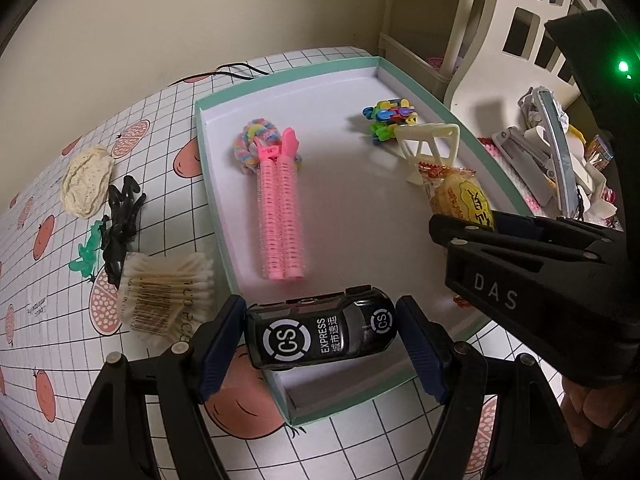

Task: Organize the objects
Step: 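Lower the car with the left gripper while the right lowers the snack bag into the tray, then open the left gripper to release the car while the right releases the snack bag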

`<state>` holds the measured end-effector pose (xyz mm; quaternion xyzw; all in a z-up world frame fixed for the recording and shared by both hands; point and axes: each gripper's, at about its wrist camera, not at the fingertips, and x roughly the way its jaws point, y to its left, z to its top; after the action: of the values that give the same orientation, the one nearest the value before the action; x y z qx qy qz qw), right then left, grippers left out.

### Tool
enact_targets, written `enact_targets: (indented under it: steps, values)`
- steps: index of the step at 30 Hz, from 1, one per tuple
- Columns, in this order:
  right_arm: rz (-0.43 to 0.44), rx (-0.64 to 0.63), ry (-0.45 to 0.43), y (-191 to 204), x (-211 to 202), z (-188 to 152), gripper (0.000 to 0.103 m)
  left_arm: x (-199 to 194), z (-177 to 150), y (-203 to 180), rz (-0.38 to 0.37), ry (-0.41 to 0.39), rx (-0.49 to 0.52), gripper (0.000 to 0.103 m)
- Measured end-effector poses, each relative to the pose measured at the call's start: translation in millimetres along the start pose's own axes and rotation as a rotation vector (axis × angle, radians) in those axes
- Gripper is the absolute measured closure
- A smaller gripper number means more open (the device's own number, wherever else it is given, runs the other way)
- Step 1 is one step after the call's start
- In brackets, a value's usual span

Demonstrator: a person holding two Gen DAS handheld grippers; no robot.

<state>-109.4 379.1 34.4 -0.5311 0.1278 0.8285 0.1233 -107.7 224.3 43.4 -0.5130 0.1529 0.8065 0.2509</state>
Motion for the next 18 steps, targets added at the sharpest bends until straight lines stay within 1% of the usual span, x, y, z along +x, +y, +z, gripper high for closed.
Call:
enact_targets:
  steps: [8, 10, 12, 18]
  values:
    - [0.008, -0.002, -0.008, 1.3, -0.6, 0.8, 0.062, -0.3, -0.1, 1.5, -0.021, 0.003, -0.014, 0.025]
    - [0.016, -0.001, -0.012, 1.1, -1.3, 1.2, 0.058, -0.8, -0.3, 3.5, -0.033, 0.003, -0.026, 0.025]
    - [0.019, -0.002, -0.015, 1.4, -2.0, 2.0, 0.057, -0.8, -0.4, 4.2, -0.038, 0.003, -0.030, 0.025]
    - [0.021, -0.005, -0.030, 2.1, -5.0, 3.8, 0.056, -4.3, 1.1, 5.9, -0.048, -0.007, -0.040, 0.025]
